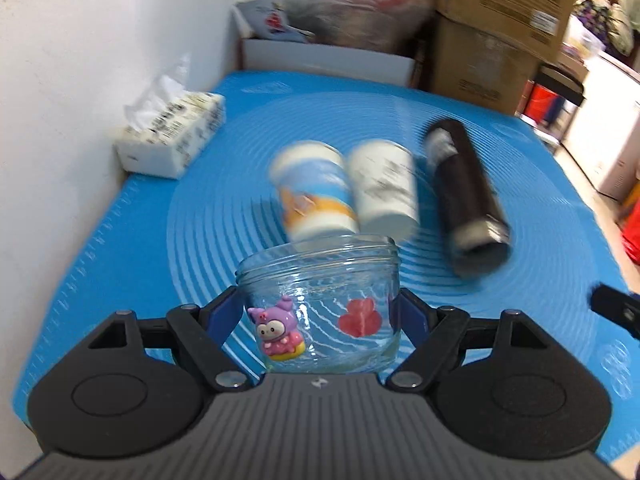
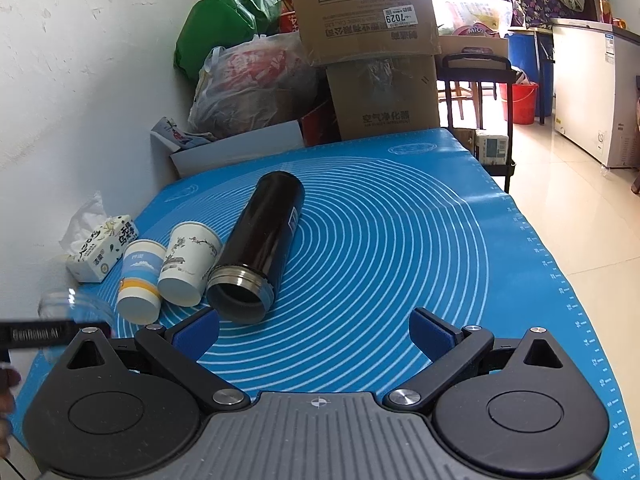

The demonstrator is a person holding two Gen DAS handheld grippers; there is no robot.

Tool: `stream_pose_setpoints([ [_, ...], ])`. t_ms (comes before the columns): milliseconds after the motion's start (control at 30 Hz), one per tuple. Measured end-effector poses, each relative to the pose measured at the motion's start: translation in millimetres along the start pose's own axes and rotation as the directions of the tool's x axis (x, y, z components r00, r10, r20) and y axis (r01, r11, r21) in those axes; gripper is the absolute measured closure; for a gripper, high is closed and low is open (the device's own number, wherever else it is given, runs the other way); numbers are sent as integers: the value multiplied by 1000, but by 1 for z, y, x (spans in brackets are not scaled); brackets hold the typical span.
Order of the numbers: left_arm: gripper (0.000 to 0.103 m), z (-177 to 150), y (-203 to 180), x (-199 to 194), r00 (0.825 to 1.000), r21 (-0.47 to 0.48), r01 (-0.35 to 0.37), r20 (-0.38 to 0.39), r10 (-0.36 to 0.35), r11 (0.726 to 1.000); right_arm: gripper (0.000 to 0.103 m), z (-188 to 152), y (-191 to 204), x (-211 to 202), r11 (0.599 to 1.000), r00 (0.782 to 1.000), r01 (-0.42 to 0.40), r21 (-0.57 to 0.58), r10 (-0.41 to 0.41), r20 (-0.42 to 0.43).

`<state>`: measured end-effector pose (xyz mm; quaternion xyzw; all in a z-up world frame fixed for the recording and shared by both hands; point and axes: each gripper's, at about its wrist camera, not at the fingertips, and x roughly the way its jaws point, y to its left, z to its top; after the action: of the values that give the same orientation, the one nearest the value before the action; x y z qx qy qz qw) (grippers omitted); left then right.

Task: Flip cup upside down
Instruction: 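Lift the glass jar with the left tool toward the right tool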

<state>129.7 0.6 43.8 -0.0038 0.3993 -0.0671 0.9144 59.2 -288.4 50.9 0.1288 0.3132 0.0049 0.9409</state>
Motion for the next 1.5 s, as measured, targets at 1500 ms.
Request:
stream_pose_setpoints([
  [1500,11,-36,-61,7,991,24,115,-73,-113,993,1,-25,-24,-12,1000,998,25,-8,-25,-63],
])
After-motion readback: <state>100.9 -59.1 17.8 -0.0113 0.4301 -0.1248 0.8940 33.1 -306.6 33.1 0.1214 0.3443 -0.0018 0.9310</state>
